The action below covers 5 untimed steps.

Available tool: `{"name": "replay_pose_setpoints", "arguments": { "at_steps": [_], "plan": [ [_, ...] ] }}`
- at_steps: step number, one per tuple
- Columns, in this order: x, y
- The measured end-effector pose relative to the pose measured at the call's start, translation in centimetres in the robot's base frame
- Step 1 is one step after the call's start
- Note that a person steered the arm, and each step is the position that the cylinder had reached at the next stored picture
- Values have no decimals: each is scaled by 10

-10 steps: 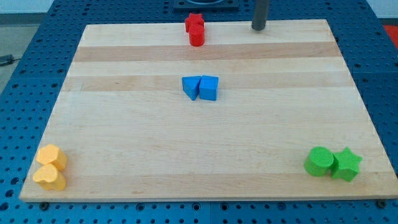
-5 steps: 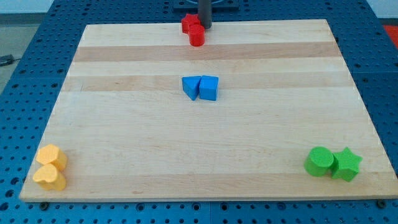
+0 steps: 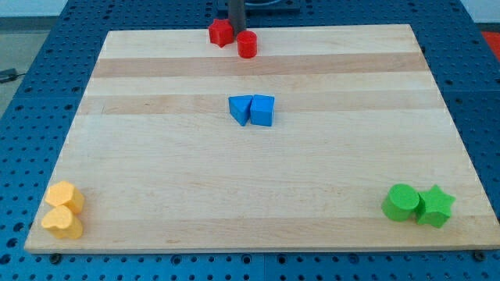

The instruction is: Push the red star to the top left corner

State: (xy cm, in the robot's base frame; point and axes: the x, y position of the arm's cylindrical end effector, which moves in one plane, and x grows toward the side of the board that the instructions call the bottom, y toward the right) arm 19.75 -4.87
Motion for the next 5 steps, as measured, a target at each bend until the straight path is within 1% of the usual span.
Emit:
{"name": "replay_pose_setpoints", "arguments": {
  "at_steps": [1,2,3,5],
  "plan": [
    [0,-18],
    [12,-29],
    [34,-28],
    [41,-54]
  ]
}}
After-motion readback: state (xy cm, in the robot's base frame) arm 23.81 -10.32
